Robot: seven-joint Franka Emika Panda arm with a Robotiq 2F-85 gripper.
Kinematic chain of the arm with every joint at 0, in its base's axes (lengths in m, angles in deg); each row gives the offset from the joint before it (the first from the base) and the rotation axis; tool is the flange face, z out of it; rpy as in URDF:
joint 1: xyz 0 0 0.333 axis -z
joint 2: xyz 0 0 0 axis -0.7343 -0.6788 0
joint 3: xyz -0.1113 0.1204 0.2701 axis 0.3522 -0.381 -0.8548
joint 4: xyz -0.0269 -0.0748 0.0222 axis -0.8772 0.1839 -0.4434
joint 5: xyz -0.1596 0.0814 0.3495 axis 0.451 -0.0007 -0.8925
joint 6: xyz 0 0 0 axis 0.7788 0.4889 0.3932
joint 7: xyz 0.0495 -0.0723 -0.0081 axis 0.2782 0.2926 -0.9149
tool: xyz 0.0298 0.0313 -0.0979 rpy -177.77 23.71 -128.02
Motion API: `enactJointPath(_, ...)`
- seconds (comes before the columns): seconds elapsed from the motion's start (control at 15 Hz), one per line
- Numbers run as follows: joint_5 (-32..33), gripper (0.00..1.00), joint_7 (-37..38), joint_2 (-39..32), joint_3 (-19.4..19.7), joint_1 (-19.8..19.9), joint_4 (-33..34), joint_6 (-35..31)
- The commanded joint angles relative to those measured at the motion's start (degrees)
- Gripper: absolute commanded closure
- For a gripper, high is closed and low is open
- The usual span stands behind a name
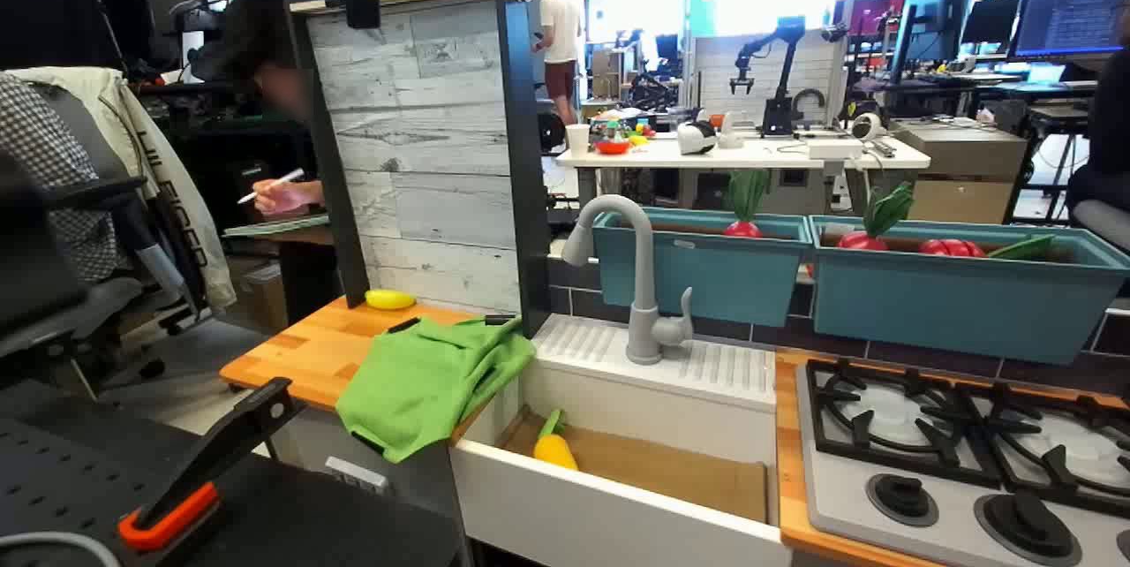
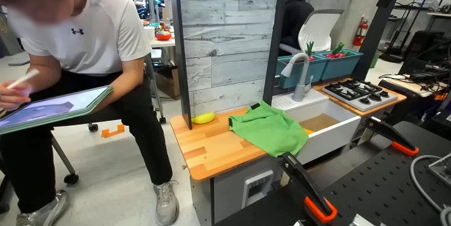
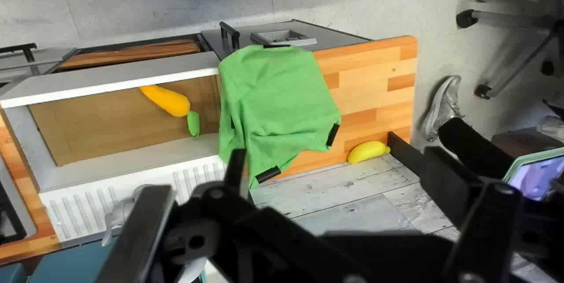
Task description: Fold the green cloth in half
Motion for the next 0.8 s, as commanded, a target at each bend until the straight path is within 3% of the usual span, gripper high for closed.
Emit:
enactJointPath(0.0,-0.4,0.0,-0.2,-0.1,-2.6,2.7,0.1,0.2)
enactJointPath(0.4,-0.4,0.0,-0.2,-0.1,-2.6,2.7,0.1,0.2)
enactJointPath(0.73,-3.7,0.0,0.1,-6.3,-4.2,3.3,1.7,-2.9)
